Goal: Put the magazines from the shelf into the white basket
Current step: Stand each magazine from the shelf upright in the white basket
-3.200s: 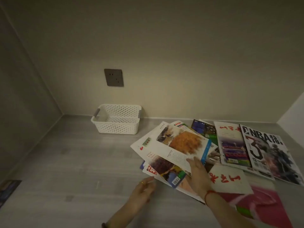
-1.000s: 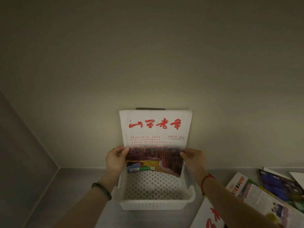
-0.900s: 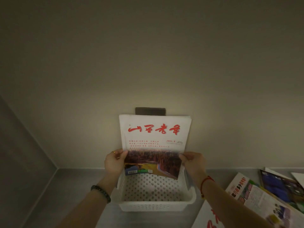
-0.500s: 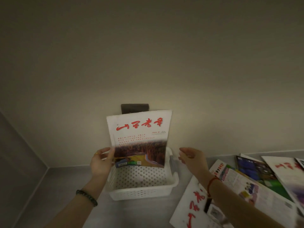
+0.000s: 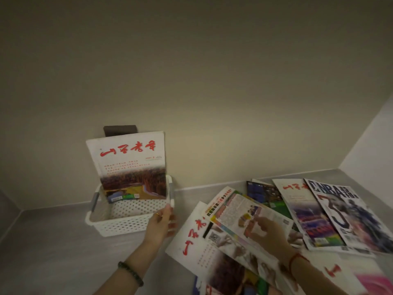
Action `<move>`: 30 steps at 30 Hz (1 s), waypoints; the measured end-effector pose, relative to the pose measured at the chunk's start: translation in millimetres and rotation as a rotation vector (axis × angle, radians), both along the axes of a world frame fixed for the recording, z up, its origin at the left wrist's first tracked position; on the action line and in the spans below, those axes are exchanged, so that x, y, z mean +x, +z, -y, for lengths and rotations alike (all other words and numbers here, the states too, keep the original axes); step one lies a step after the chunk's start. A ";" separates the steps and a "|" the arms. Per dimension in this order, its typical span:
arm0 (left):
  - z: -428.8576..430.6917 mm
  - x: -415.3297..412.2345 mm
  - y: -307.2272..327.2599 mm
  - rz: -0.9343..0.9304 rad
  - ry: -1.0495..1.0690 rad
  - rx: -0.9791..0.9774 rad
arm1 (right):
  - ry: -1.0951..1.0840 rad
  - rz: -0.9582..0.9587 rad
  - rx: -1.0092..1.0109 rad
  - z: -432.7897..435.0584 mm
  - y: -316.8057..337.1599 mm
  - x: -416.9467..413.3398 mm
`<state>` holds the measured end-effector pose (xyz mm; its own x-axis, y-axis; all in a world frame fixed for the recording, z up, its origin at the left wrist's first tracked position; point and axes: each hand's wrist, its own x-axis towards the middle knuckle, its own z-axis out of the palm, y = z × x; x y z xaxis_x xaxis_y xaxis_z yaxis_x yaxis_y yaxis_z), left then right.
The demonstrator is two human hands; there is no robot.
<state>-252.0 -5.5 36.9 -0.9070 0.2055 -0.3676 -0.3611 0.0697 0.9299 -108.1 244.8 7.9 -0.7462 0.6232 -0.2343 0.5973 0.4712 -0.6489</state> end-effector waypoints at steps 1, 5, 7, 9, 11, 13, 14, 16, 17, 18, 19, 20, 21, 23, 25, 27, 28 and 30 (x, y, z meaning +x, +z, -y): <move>-12.4 9.8 -2.2 0.030 -0.017 0.000 | 0.042 0.050 0.010 -4.3 -3.3 6.6; -55.2 44.7 -14.6 0.112 -0.089 -0.030 | 0.230 0.207 0.029 -9.8 -20.3 15.3; -70.1 60.0 -20.9 0.115 -0.121 -0.068 | 0.328 0.332 0.150 -7.1 -31.9 16.9; -81.0 72.0 -24.9 0.115 -0.108 -0.104 | 0.395 0.409 0.288 -7.2 -42.4 18.7; -88.9 80.1 -25.6 0.164 -0.062 -0.091 | 0.407 0.428 0.395 -7.5 -43.7 19.2; -93.7 85.8 -25.2 0.203 -0.037 -0.084 | 0.414 0.456 0.466 -7.4 -41.3 17.7; -95.1 88.3 -25.5 0.206 -0.031 -0.082 | 0.442 0.493 0.521 -4.8 -37.7 16.5; -97.0 92.5 -25.8 0.203 -0.023 -0.066 | 0.457 0.481 0.651 1.7 -32.9 15.1; -97.3 94.5 -25.4 0.208 -0.020 -0.064 | 0.492 0.516 0.641 4.8 -24.9 13.2; -97.2 95.7 -25.5 0.214 -0.020 -0.068 | 0.516 0.476 0.689 5.7 -17.6 13.3; -96.7 96.3 -25.9 0.217 -0.023 -0.079 | 0.564 0.431 0.718 1.6 -13.0 13.7; -96.1 96.5 -26.6 0.216 -0.027 -0.086 | 0.576 0.390 0.640 -4.4 -6.0 12.4; -95.0 96.6 -26.2 0.219 -0.024 -0.077 | 0.520 0.300 0.538 -12.8 -2.0 9.8; -91.3 95.7 -23.7 0.226 -0.016 -0.036 | 0.511 0.137 0.313 -31.8 9.2 11.4; -88.6 91.4 -20.9 0.220 -0.039 -0.026 | 0.488 -0.049 0.209 -42.9 33.4 15.1; -87.2 86.3 -17.3 0.225 -0.100 -0.014 | 0.448 -0.275 0.063 -50.1 56.2 22.7; -86.9 84.4 -13.9 0.224 -0.143 0.009 | 0.430 -0.352 -0.013 -50.5 66.8 26.7; -86.7 81.3 -3.2 0.189 -0.235 0.098 | 0.434 -0.460 -0.205 -42.6 87.0 31.3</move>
<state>-170.7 81.2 33.7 -0.7480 0.4440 -0.4933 -0.5128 0.0853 0.8543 -76.8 287.4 94.9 -0.9715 0.2205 0.0866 0.0217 0.4467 -0.8944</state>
